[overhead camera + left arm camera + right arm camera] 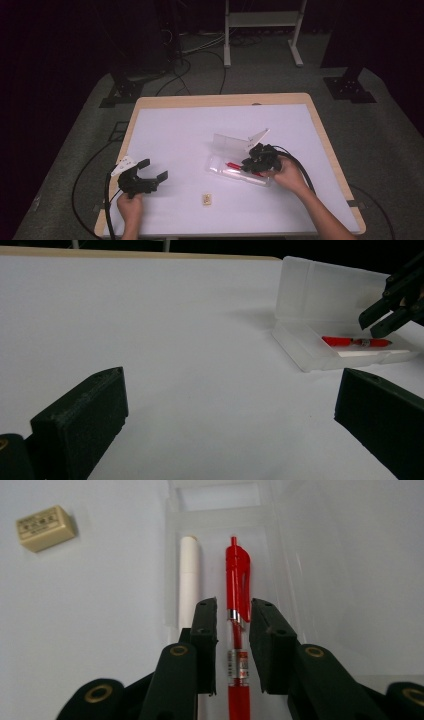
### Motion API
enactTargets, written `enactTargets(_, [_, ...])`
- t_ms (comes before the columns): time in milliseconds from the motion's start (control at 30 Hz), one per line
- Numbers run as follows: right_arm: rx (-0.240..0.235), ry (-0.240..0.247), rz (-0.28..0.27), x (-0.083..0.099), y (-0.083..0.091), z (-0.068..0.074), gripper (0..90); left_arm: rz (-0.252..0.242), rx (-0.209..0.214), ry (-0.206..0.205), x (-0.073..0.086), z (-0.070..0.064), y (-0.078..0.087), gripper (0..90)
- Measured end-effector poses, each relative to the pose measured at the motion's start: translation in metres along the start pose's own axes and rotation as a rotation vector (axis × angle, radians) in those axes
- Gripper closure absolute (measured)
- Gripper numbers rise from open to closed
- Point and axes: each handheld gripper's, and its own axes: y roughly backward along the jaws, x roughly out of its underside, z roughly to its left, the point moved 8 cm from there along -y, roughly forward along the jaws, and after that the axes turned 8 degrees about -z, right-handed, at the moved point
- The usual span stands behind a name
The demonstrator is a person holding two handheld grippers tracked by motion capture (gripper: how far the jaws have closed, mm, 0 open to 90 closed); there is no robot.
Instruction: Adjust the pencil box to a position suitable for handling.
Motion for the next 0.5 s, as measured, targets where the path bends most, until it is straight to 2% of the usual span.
enactTargets(233, [-0.023,0.028,-0.056,-0.013,0.012,0.016,67.4,-0.001,0.000,0.001,0.000,0.000,0.000,0.0])
enactTargets(500, [-0.054,0.041,-0.075,-0.022,0.020,0.036,62.4,0.000,0.000,0.002,0.000,0.000,0.000,0.0])
